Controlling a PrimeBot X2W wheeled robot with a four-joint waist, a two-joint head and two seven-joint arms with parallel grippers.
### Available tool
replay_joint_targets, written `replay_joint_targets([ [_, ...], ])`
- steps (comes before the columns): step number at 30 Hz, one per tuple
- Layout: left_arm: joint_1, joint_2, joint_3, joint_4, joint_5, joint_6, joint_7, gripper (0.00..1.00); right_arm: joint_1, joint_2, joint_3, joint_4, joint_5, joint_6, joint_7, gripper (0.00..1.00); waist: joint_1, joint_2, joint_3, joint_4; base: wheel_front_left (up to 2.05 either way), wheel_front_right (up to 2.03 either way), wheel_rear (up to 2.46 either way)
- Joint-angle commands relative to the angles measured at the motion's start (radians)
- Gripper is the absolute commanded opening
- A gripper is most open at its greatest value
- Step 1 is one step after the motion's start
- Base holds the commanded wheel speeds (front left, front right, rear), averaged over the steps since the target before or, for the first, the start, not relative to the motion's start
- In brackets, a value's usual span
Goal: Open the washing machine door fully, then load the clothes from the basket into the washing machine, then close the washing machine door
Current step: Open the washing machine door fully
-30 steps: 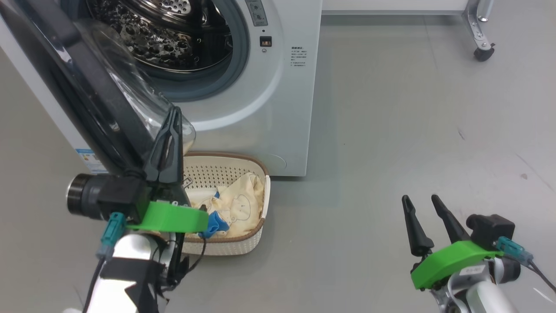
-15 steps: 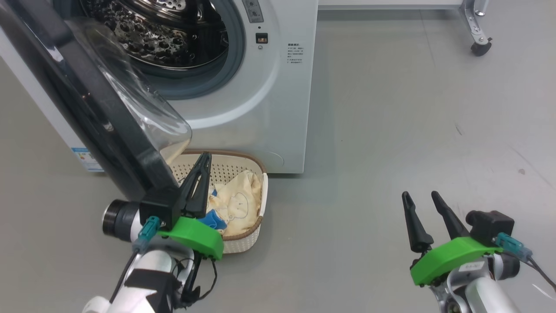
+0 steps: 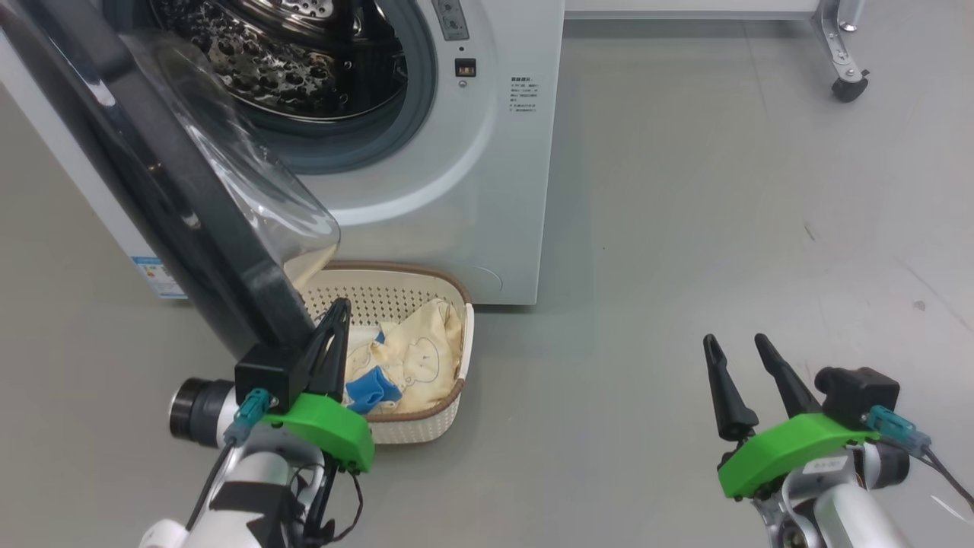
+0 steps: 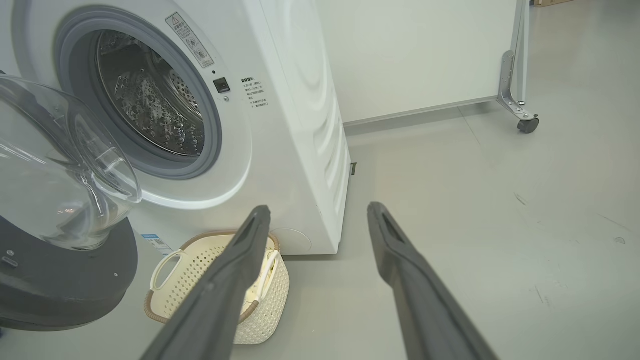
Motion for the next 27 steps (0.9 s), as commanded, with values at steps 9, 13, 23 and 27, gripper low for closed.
replay_joint_targets([
  [9,-0.064,0.032,0.045,0.000,-0.015,0.016,-0.025,0.00,-0.039,0.003,0.020,-0.025,0.000,0.000,-0.012,1.00,0.0000,0.0000,-0.010,0.019,0.00,0.00,0.00],
  [13,-0.058,0.030,0.040,0.006,-0.019,0.018,-0.031,0.00,-0.034,0.003,0.021,-0.025,-0.001,0.000,-0.009,1.00,0.0000,0.0000,-0.019,0.040,0.00,0.00,0.00],
  [23,-0.055,0.028,0.030,0.012,-0.030,0.025,-0.037,0.00,-0.022,0.000,0.021,-0.031,0.001,0.000,-0.001,1.00,0.0000,0.0000,-0.029,0.124,0.00,0.00,0.00],
  [27,-0.051,0.030,0.027,0.015,-0.034,0.030,-0.039,0.00,-0.020,0.000,0.025,-0.033,0.002,0.000,0.002,1.00,0.0000,0.0000,-0.029,0.172,0.00,0.00,0.00],
])
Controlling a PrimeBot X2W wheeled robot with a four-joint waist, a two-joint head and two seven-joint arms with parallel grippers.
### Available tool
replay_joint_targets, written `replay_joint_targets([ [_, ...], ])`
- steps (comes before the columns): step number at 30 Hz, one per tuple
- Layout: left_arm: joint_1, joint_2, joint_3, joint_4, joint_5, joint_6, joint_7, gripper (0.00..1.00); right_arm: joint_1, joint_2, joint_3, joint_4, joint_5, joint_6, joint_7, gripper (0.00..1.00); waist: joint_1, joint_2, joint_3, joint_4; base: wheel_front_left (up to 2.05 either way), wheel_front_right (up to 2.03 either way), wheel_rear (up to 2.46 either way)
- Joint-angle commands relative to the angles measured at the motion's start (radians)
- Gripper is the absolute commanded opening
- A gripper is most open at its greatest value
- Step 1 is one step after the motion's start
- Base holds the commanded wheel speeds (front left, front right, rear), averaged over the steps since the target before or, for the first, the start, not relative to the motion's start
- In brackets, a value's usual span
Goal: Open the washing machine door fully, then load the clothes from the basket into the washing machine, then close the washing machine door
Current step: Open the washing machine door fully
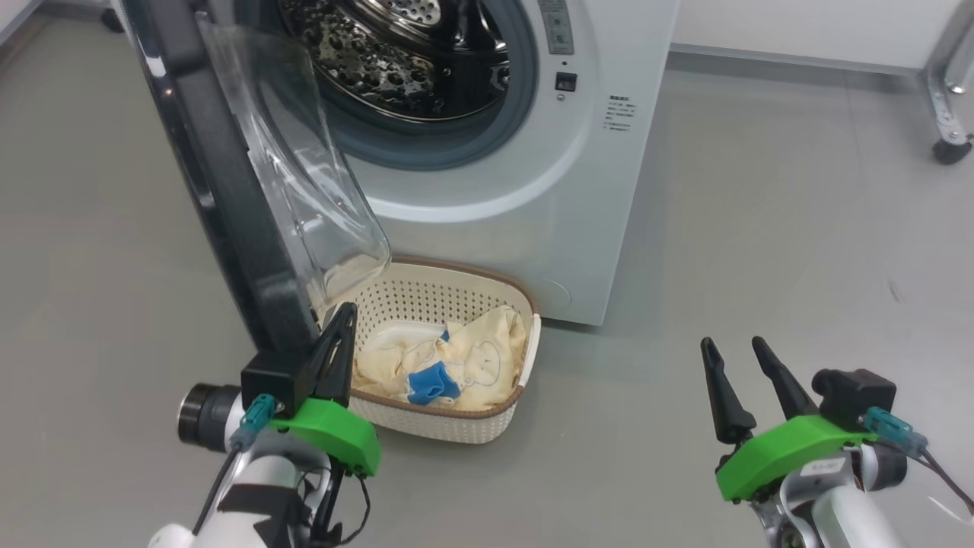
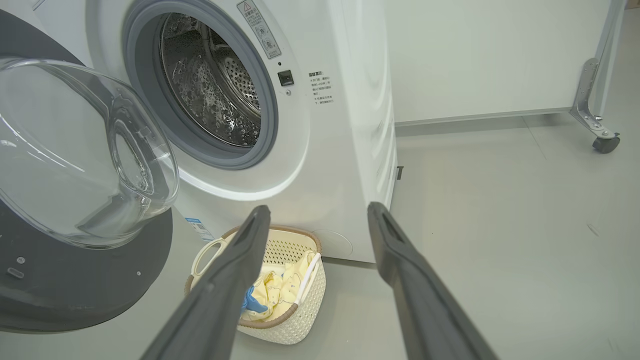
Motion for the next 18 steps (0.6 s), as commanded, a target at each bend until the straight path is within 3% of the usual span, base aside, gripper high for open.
replay_joint_targets([
  [1,-0.044,0.036,0.054,-0.017,-0.009,0.020,-0.013,0.00,-0.023,0.000,0.025,-0.034,0.002,0.000,-0.002,1.00,0.0000,0.0000,0.000,0.033,0.00,0.00,0.00],
  [18,-0.025,0.070,0.078,-0.022,-0.037,0.041,-0.019,0.00,-0.020,0.001,0.048,-0.036,0.002,0.000,0.004,1.00,0.0000,0.0000,0.005,0.172,0.00,0.00,0.00],
])
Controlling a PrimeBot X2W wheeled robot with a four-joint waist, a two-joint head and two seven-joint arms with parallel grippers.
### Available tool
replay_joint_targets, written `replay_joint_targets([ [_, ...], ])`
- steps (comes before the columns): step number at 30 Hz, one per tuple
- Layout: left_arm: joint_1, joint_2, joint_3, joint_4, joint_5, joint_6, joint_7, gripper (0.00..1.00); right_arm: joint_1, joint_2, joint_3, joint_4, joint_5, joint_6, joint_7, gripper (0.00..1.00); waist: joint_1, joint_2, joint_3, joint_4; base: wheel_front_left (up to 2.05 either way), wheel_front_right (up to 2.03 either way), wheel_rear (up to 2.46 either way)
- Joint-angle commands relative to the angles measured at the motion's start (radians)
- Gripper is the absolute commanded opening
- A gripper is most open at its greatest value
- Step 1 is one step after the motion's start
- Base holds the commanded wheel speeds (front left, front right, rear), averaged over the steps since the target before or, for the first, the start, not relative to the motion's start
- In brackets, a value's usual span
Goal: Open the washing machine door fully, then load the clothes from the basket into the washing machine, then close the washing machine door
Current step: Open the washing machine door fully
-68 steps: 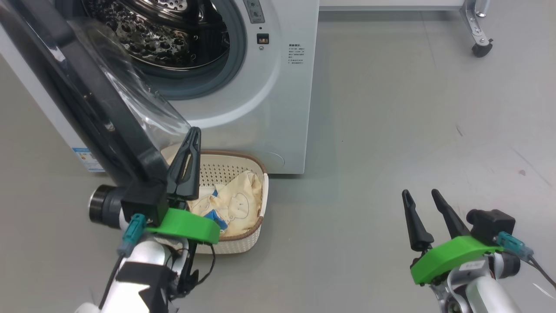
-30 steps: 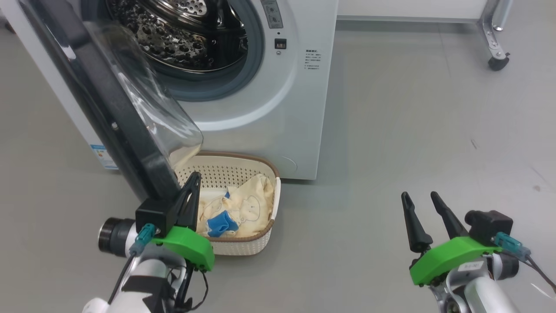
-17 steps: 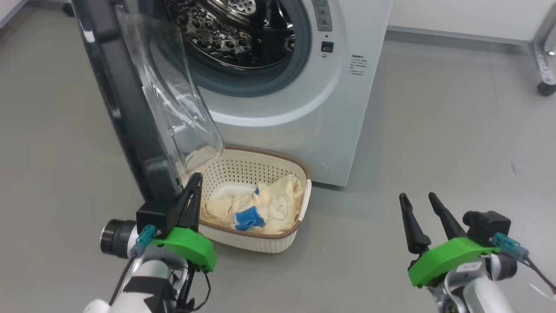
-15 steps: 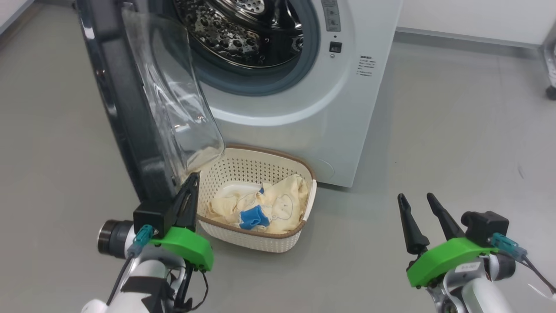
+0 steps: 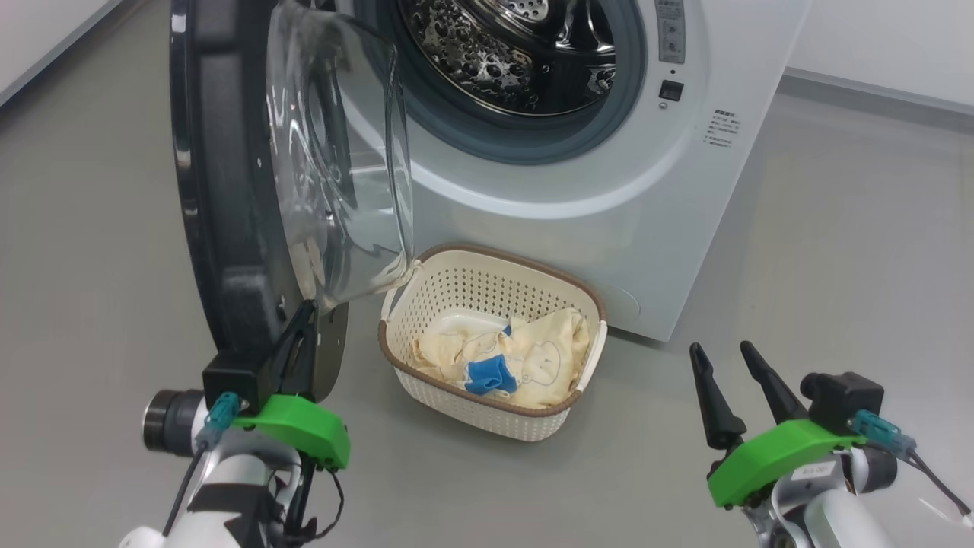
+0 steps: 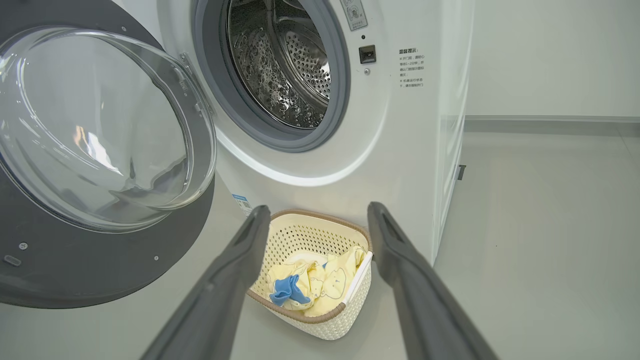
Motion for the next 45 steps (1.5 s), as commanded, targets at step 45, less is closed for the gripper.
replay_joint_targets([
  [45,-0.153,0.288,0.429,-0.072,-0.094,0.032,-0.014,0.00,-0.085,-0.097,0.001,-0.216,-0.094,0.000,0.163,1.00,0.0000,0.0000,0.327,0.054,0.00,0.00,0.00],
])
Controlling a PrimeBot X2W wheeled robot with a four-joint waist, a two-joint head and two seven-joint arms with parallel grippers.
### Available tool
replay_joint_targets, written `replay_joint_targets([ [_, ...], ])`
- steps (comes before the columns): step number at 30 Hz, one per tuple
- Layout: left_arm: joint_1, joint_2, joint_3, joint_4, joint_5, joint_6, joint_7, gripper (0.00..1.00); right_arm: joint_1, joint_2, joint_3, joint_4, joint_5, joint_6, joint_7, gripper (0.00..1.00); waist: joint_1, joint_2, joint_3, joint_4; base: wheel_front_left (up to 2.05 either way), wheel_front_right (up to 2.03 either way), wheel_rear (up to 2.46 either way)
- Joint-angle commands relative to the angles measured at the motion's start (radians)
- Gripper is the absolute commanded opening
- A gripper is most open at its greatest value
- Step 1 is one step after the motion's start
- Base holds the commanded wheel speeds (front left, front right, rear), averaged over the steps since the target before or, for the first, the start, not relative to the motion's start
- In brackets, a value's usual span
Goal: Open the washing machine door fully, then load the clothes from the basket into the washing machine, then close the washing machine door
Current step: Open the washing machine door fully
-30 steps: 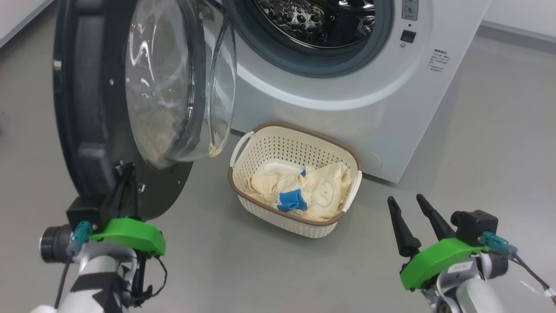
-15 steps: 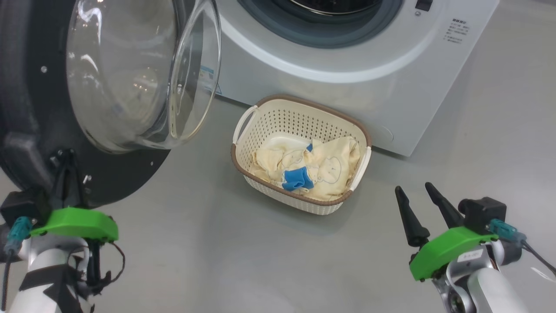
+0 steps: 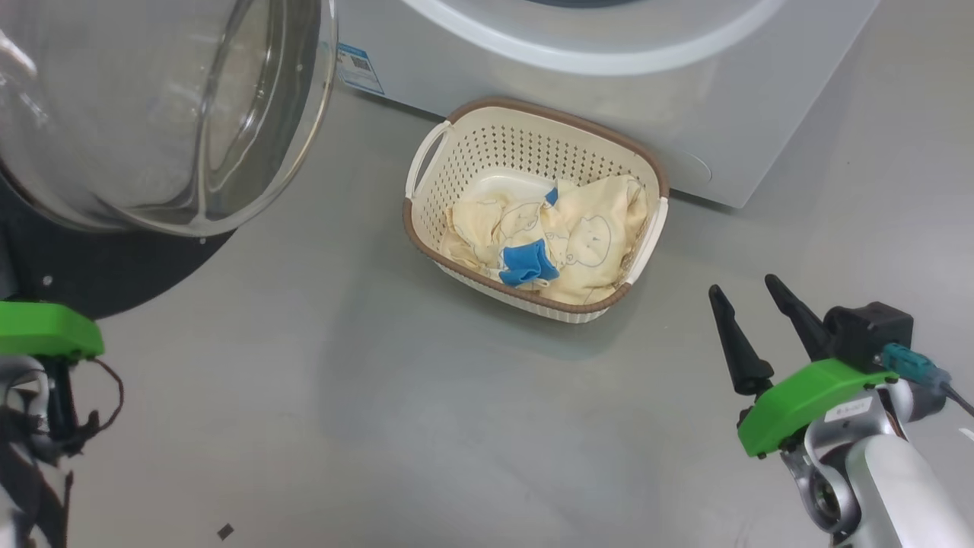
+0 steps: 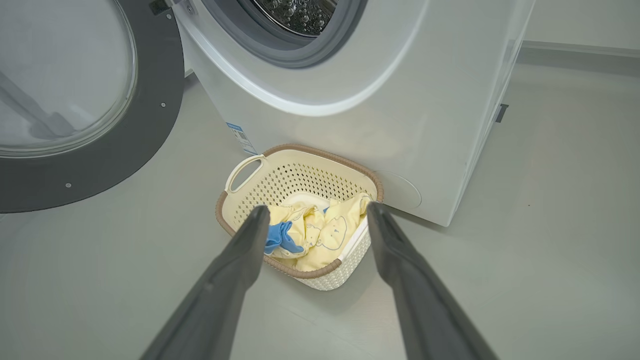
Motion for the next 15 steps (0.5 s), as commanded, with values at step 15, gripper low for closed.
replay_joint_targets([
  [15,-0.170,0.174,0.156,0.116,-0.005,-0.022,-0.007,0.00,-0.046,-0.049,-0.021,-0.131,-0.040,0.000,0.067,1.00,-0.0002,0.0000,0.113,0.007,0.00,0.00,0.00],
])
